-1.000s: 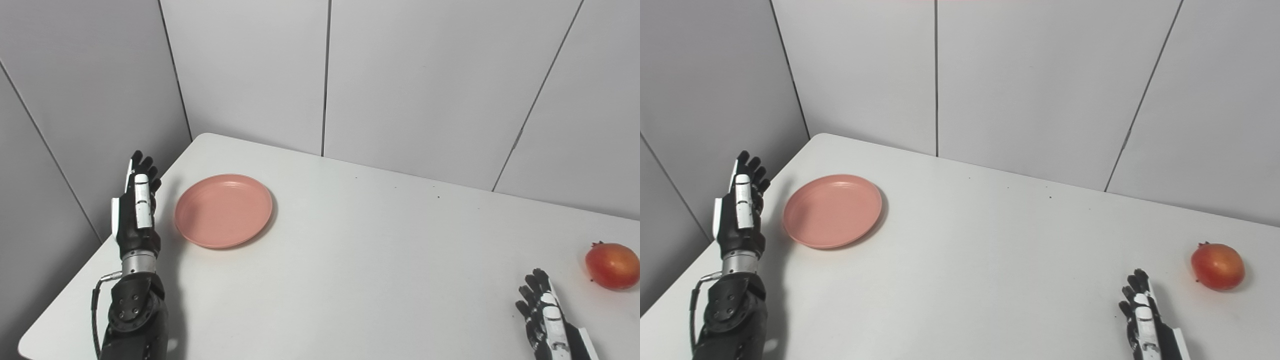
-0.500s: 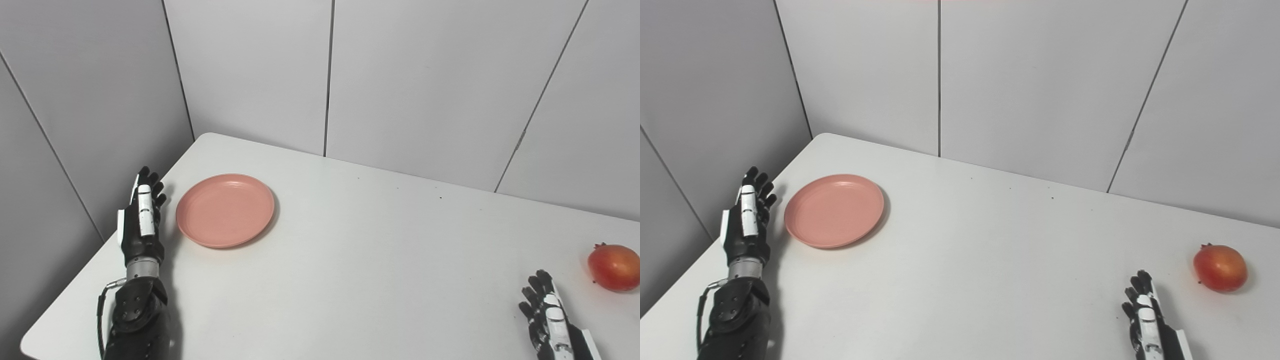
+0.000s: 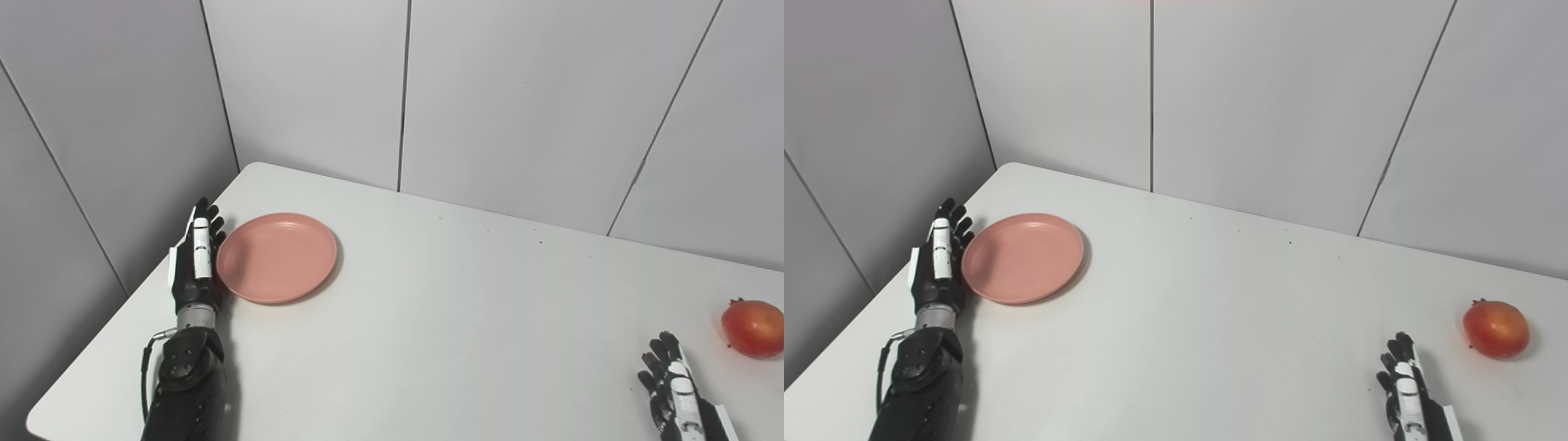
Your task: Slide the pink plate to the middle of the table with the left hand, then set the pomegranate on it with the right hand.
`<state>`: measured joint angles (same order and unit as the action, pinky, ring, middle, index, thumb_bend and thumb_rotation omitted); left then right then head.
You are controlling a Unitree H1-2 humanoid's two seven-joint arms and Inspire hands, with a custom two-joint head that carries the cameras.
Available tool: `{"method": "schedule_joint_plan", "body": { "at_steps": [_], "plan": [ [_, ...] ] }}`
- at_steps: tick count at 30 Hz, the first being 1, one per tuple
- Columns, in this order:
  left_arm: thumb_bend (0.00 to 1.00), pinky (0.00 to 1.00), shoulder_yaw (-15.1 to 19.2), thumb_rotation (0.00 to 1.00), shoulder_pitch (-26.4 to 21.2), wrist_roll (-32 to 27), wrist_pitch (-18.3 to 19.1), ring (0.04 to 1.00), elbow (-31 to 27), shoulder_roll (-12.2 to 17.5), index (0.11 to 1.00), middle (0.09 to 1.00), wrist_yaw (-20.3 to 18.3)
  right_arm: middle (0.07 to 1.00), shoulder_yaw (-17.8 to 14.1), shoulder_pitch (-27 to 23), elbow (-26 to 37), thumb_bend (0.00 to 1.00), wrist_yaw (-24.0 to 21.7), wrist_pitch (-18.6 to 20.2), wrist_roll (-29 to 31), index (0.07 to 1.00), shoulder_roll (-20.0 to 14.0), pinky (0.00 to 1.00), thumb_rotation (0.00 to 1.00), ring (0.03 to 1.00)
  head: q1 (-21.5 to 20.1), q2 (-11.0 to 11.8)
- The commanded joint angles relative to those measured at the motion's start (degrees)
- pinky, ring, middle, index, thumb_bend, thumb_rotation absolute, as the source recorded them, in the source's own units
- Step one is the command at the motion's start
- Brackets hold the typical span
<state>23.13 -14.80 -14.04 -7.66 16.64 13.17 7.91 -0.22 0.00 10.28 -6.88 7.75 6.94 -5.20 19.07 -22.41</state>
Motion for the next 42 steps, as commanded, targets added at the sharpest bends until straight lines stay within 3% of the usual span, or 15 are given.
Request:
{"method": "schedule_joint_plan", "body": {
  "at_steps": [1,12,25,42],
  "plan": [
    [0.40,0.96,-0.36,1.00,-1.96,-0.22,-0.13,0.952,-1.36,1.32,0.938,0.953,-0.90,1.000,-0.55,-1.32,1.34,0.16,0.02,-1.00,0.51,1.000,-0.17,1.00,1.00,1.000,-0.05,-0.03],
    [0.33,0.94,-3.58,1.00,-3.11,0.74,0.79,0.945,-1.25,1.08,0.930,0.941,-1.19,1.000,-0.26,-1.10,1.90,0.18,0.05,-0.32,0.41,1.000,0.00,1.00,1.00,1.000,-0.49,-0.17],
    [0.39,0.97,-5.92,1.00,-4.24,0.48,-1.64,0.952,3.39,0.63,0.937,0.948,-3.92,1.000,-0.06,-0.94,1.72,0.17,0.07,-1.04,-0.06,1.000,0.22,1.00,1.00,1.000,-1.38,-0.40],
    [0.42,0.94,-9.70,1.00,-4.97,1.24,0.22,0.937,3.87,-1.63,0.915,0.927,-6.75,1.000,0.68,-0.72,2.35,0.17,0.90,-0.59,-1.63,1.000,1.05,1.00,1.00,1.000,-3.96,-1.18]
  ]
}}
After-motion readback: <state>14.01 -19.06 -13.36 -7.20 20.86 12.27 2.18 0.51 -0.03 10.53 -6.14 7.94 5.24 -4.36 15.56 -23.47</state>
